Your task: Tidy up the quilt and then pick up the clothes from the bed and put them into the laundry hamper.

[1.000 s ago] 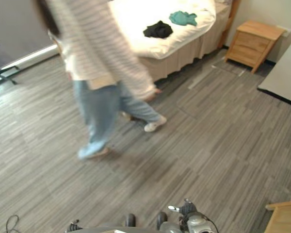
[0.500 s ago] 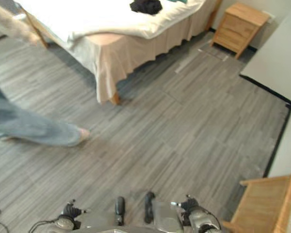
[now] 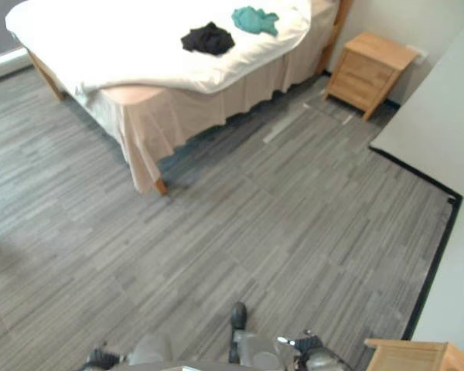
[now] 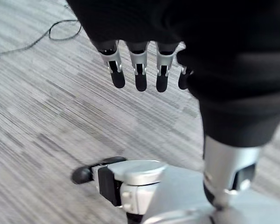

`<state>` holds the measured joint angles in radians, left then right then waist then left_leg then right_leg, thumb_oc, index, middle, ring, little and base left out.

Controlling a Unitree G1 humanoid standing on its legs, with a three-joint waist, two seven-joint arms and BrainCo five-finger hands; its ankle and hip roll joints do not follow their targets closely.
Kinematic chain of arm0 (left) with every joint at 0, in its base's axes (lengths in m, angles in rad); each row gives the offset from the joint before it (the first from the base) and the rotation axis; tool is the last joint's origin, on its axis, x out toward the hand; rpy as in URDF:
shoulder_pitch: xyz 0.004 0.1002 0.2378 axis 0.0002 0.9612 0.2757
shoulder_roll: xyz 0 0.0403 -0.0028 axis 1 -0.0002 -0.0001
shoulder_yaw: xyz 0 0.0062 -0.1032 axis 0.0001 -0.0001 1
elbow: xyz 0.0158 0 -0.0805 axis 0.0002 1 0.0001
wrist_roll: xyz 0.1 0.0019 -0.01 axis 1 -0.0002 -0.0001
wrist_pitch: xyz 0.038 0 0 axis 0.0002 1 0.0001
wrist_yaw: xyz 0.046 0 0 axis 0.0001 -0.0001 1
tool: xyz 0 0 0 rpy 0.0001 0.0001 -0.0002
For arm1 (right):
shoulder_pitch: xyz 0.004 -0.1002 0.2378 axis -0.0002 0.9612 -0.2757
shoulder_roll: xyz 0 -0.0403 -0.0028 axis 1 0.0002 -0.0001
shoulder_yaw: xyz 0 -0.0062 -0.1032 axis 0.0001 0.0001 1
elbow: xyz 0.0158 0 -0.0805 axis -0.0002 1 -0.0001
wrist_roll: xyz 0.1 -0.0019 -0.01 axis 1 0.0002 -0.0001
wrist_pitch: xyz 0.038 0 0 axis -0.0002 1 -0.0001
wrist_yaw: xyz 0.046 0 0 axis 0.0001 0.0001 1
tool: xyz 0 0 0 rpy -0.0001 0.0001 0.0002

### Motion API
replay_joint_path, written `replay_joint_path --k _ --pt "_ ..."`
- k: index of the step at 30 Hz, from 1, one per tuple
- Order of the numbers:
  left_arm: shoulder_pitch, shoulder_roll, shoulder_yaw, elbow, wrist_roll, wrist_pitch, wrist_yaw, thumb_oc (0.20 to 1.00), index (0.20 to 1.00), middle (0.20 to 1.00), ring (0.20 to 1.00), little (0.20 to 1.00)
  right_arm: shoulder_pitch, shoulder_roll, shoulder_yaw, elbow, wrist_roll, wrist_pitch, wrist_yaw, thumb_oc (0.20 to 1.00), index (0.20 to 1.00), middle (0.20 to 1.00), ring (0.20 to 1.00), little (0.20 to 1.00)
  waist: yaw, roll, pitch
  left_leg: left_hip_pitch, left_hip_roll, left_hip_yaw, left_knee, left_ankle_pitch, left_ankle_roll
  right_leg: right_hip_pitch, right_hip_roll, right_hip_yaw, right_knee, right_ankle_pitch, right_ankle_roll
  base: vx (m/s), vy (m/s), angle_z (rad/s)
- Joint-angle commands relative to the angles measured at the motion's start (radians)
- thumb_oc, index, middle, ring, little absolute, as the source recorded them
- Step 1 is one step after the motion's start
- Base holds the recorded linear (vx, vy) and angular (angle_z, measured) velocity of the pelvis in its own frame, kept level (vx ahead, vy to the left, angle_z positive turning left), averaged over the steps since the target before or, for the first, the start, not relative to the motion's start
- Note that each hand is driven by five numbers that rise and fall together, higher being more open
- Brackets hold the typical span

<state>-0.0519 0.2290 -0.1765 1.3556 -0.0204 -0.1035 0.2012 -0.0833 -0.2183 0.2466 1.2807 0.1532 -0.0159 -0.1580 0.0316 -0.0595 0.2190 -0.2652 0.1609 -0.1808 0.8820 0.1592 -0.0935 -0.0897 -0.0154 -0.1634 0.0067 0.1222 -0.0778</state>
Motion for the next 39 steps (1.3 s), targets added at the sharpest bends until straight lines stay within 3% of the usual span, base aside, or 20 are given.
replay_joint_path --k 1,3,4,6,9,11,12,13,14,17,18,19,20,21,23,25,29,31,34,39 --pt "-0.098 0.042 -0.037 -0.041 -0.027 -0.011 0.044 1.0 1.0 1.0 1.0 1.0 -0.082 -0.01 0.012 -0.03 -0.032 0.001 -0.026 1.0 1.0 1.0 1.0 1.0 0.027 -0.004 0.126 0.055 -0.039 0.118 -0.074 -0.129 0.059 0.084 -0.046 0.058 -0.094 -0.1 0.117 0.51 0.041 -0.63" --pt "-0.093 0.017 -0.048 -0.076 -0.033 -0.016 0.05 1.0 1.0 1.0 1.0 1.0 -0.098 -0.015 0.027 -0.04 -0.05 -0.004 -0.036 1.0 1.0 1.0 1.0 1.0 0.07 0.023 0.1 -0.008 -0.105 0.221 -0.374 -0.163 0.054 0.146 -0.042 0.084 -0.094 -0.166 0.14 0.63 0.196 -0.36" --pt "-0.093 0.017 -0.048 -0.076 -0.033 -0.016 0.05 1.0 1.0 1.0 1.0 1.0 -0.098 -0.015 0.027 -0.04 -0.05 -0.004 -0.036 1.0 1.0 1.0 1.0 1.0 0.07 0.02 0.099 -0.006 -0.108 0.223 -0.38 -0.159 0.055 0.144 -0.044 0.085 -0.094 -0.165 0.141 0.79 0.288 -0.3" --pt "-0.086 0.003 -0.058 -0.068 -0.017 -0.008 0.041 1.0 1.0 1.0 1.0 1.0 -0.112 -0.013 0.038 -0.051 -0.064 -0.008 -0.045 1.0 1.0 1.0 1.0 1.0 0.094 0.056 0.066 -0.012 -0.115 0.377 -0.726 -0.091 0.053 0.226 0.01 0.082 -0.094 -0.247 0.139 0.72 0.22 -0.22" --pt "-0.081 0.001 -0.057 -0.06 -0.013 -0.002 0.039 1.0 1.0 1.0 1.0 1.0 -0.108 0.002 0.036 -0.052 -0.073 -0.009 -0.055 1.0 1.0 1.0 1.0 1.0 0.091 0.041 0.062 -0.006 -0.119 0.507 -0.818 -0.077 0.04 0.309 0.022 0.059 -0.094 -0.311 0.143 0.41 0.105 0.14" --pt "-0.047 0.009 -0.028 -0.033 -0.009 0.009 0.024 1.0 1.0 1.0 1.0 1.0 -0.085 0.034 0.05 -0.037 -0.101 -0.003 -0.041 1.0 1.0 1.0 1.0 1.0 0.115 -0.009 0.033 0.041 -0.152 0.505 -0.829 -0.108 0.111 0.354 0.031 0.055 -0.012 -0.3 0.16 0.73 0.165 0.11" --pt "-0.047 0.01 -0.029 -0.033 -0.009 0.009 0.023 1.0 1.0 1.0 1.0 1.0 -0.085 0.035 0.05 -0.037 -0.101 -0.003 -0.042 1.0 1.0 1.0 1.0 1.0 0.116 -0.01 0.032 0.041 -0.153 0.506 -0.829 -0.109 0.112 0.353 0.03 0.056 -0.009 -0.302 0.161 0.51 0.078 0.13" --pt "-0.042 0.018 -0.018 -0.023 -0.011 0.01 0.021 1.0 1.0 1.0 1.0 1.0 -0.084 0.048 0.049 -0.033 -0.101 -0.003 -0.041 1.0 1.0 1.0 1.0 1.0 0.132 -0.026 0.029 0.056 -0.151 0.501 -0.828 -0.109 0.132 0.314 0.047 0.046 0.099 -0.265 0.195 0.43 0.08 0.17" --pt "-0.038 0.03 -0.016 0.0 0.021 0.027 0.012 1.0 1.0 1.0 1.0 1.0 -0.059 0.066 0.054 -0.027 -0.136 -0.002 -0.04 1.0 1.0 1.0 1.0 1.0 0.122 -0.045 0.045 0.112 -0.158 0.482 -0.822 -0.158 0.154 0.228 0.019 0.015 0.358 -0.124 0.338 0.56 0.095 0.05" --pt "-0.055 0.044 -0.03 -0.014 0.019 0.028 0.02 1.0 1.0 1.0 1.0 1.0 -0.064 0.062 0.051 -0.042 -0.139 -0.003 -0.033 1.0 1.0 1.0 1.0 1.0 0.075 -0.008 0.075 0.195 -0.13 0.434 -0.861 -0.169 0.158 0.059 0.0 0.012 0.61 -0.048 0.34 0.41 0.093 0.56" --pt "-0.066 0.049 -0.048 -0.024 0.018 0.023 0.017 1.0 1.0 1.0 1.0 1.0 -0.057 0.06 0.052 -0.059 -0.148 -0.003 -0.038 1.0 1.0 1.0 1.0 1.0 0.042 0.021 0.091 0.257 -0.118 0.387 -0.899 -0.173 0.152 -0.01 -0.069 -0.04 0.584 -0.088 0.309 0.52 0.117 1.37" --pt "-0.066 0.048 -0.048 -0.024 0.018 0.023 0.017 1.0 1.0 1.0 1.0 1.0 -0.057 0.059 0.052 -0.059 -0.148 -0.003 -0.038 1.0 1.0 1.0 1.0 1.0 0.041 0.023 0.09 0.255 -0.116 0.386 -0.899 -0.173 0.152 -0.01 -0.067 -0.042 0.58 -0.086 0.309 0.7 0.044 1.69" --pt "-0.073 0.047 -0.067 -0.037 0.021 0.016 0.015 1.0 1.0 1.0 1.0 1.0 -0.059 0.055 0.057 -0.077 -0.145 -0.005 -0.04 1.0 1.0 1.0 1.0 1.0 0.021 0.035 0.103 0.298 -0.128 0.332 -0.918 -0.186 0.137 -0.031 -0.097 -0.048 0.43 -0.157 0.255 0.34 -0.018 1.33" --pt "-0.073 0.047 -0.066 -0.037 0.021 0.016 0.015 1.0 1.0 1.0 1.0 1.0 -0.059 0.055 0.057 -0.077 -0.145 -0.005 -0.04 1.0 1.0 1.0 1.0 1.0 0.02 0.037 0.102 0.296 -0.127 0.331 -0.918 -0.185 0.137 -0.03 -0.095 -0.05 0.426 -0.154 0.254 0.6 -0.1 1.27" --pt "-0.096 0.044 -0.078 -0.046 0.013 0.002 0.009 1.0 1.0 1.0 1.0 1.0 -0.069 0.033 0.043 -0.089 -0.123 -0.001 -0.037 1.0 1.0 1.0 1.0 1.0 -0.023 0.032 0.112 0.372 -0.135 0.209 -0.953 -0.226 0.095 -0.056 -0.102 0.114 0.057 -0.119 0.246 0.63 -0.309 1.06" --pt "-0.113 0.053 -0.077 -0.041 0.005 -0.005 0.002 1.0 1.0 1.0 1.0 1.0 -0.083 0.008 0.044 -0.063 -0.144 0.013 -0.037 1.0 1.0 1.0 1.0 1.0 -0.022 0.017 0.114 0.359 -0.121 0.19 -0.929 -0.25 0.082 -0.079 -0.127 0.171 0.027 -0.09 0.257 0.43 -0.304 1.78" --pt "-0.11 0.063 -0.045 -0.055 -0.029 -0.009 0.018 1.0 1.0 1.0 1.0 1.0 -0.093 0.014 0.054 -0.06 -0.148 0.011 -0.029 1.0 1.0 1.0 1.0 1.0 -0.015 0.001 0.101 0.362 -0.11 0.187 -0.888 -0.283 0.072 -0.069 -0.12 0.151 0.042 -0.093 0.247 0.22 -0.205 1.08" --pt "-0.106 0.06 -0.017 -0.12 -0.124 -0.043 0.035 1.0 1.0 1.0 1.0 1.0 -0.098 0.005 0.06 -0.064 -0.144 -0.004 -0.045 1.0 1.0 1.0 1.0 1.0 -0.009 0.006 0.123 0.28 -0.095 0.161 -0.734 -0.301 0.045 -0.048 -0.117 0.088 0.05 -0.113 0.216 0.15 -0.272 0.53" --pt "-0.109 0.094 0.011 -0.35 -0.19 -0.083 0.089 1.0 1.0 1.0 1.0 1.0 -0.08 -0.045 0.027 -0.052 -0.128 -0.002 -0.066 1.0 1.0 1.0 1.0 1.0 0.005 0.036 0.142 0.17 -0.031 0.267 -0.818 -0.174 0.023 0.026 -0.137 -0.033 0.002 -0.139 0.206 0.07 -0.046 1.32" --pt "-0.059 0.266 0.082 -0.779 -0.082 -0.116 0.121 1.0 1.0 1.0 1.0 1.0 -0.074 -0.09 -0.031 -0.068 -0.078 -0.008 -0.053 1.0 1.0 1.0 1.0 1.0 0.021 0.054 0.119 0.191 -0.008 0.292 -0.94 -0.115 -0.005 0.052 -0.123 -0.07 -0.007 -0.16 0.208 0.15 -0.013 0.36"
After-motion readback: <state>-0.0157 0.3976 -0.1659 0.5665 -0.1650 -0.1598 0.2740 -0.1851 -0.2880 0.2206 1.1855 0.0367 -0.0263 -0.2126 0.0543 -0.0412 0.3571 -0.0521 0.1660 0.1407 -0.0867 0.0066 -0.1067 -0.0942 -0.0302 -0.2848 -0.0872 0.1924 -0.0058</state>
